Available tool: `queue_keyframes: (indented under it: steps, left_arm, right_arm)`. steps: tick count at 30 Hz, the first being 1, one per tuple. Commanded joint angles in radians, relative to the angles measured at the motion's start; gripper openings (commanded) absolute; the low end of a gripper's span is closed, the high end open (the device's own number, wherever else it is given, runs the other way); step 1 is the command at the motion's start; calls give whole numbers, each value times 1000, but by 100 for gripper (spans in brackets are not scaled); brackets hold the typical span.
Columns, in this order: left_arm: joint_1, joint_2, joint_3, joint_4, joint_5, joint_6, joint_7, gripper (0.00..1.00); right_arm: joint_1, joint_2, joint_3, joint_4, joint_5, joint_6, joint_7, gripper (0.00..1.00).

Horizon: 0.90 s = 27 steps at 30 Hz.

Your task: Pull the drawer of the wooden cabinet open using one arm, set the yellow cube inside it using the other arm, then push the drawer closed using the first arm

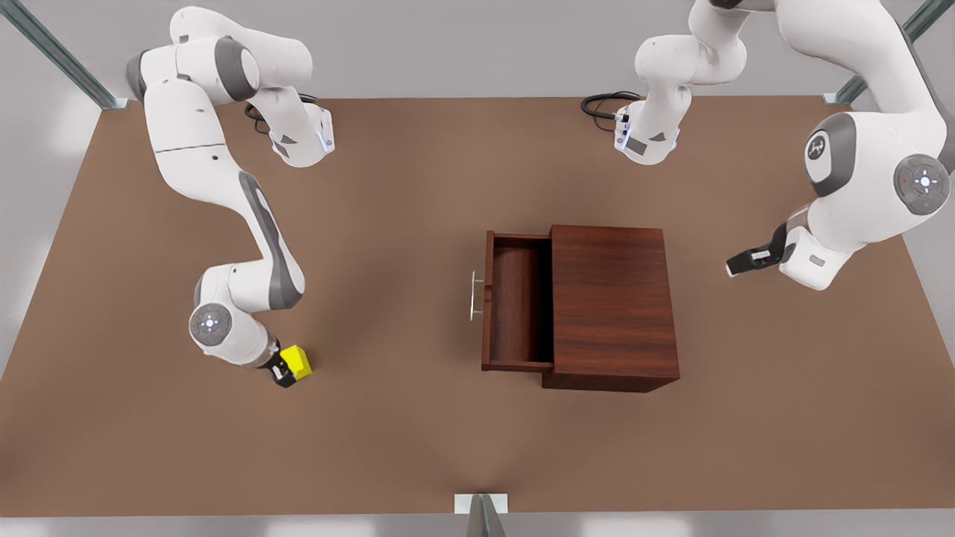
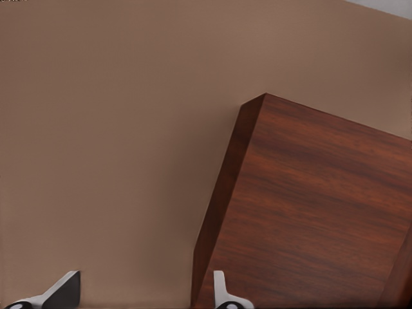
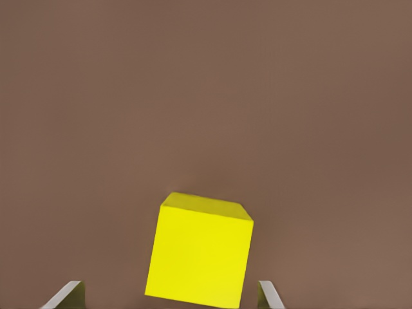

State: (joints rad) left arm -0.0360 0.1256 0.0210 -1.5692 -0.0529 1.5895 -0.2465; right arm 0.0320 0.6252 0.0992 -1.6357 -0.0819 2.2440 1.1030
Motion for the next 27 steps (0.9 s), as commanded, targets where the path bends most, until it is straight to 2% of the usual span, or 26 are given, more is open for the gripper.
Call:
queue_keyframes:
  steps: [1, 24, 27]
  left_arm:
    - [-5, -4, 0, 0, -7, -11, 312, 100]
    - [-8, -4, -4, -3, -8, -17, 300, 100]
    - [-8, -4, -6, -3, -8, -17, 300, 100]
  right_arm:
    - [-38, 11, 40, -12, -38, 45, -25, 100]
    - [-93, 110, 83, -21, -111, 82, -12, 100]
    - [-93, 117, 82, -21, -111, 101, 6, 93]
